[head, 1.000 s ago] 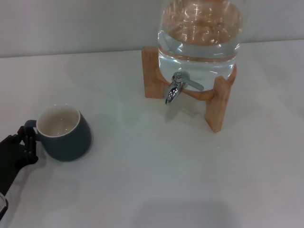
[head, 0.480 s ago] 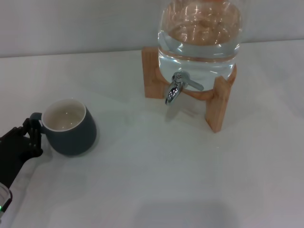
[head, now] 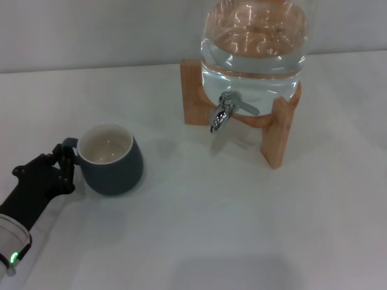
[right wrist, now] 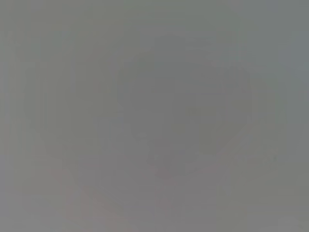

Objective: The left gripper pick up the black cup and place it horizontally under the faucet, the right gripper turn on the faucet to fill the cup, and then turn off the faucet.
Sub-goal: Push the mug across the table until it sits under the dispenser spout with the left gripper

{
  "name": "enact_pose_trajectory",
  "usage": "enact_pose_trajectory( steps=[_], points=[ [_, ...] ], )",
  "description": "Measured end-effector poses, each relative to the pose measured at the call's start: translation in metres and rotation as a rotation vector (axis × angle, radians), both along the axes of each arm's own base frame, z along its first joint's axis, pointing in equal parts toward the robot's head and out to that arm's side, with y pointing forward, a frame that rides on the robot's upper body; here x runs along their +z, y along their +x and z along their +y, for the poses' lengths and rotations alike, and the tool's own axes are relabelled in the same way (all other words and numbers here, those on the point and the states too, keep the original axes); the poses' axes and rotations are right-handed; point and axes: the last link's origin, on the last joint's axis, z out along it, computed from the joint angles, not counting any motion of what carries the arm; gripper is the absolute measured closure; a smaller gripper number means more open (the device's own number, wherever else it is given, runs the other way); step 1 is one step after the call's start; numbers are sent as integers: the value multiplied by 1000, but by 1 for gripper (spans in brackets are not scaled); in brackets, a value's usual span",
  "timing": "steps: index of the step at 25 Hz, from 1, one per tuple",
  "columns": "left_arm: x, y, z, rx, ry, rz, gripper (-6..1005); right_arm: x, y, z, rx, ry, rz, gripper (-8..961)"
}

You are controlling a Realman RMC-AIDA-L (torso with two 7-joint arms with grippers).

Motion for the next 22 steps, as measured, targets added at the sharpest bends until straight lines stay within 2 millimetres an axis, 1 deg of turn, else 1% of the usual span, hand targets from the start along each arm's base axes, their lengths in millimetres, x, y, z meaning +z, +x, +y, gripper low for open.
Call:
enact_pose_trajectory(
  steps=[12,22],
  points=[
    [-11,7,-6,-28,-52,-3,883,-1,-1,2,5,-3,1,111],
    [-20,16,-8,-77,-100,0,882,-2,0,0,1,-3,1,111]
  ],
)
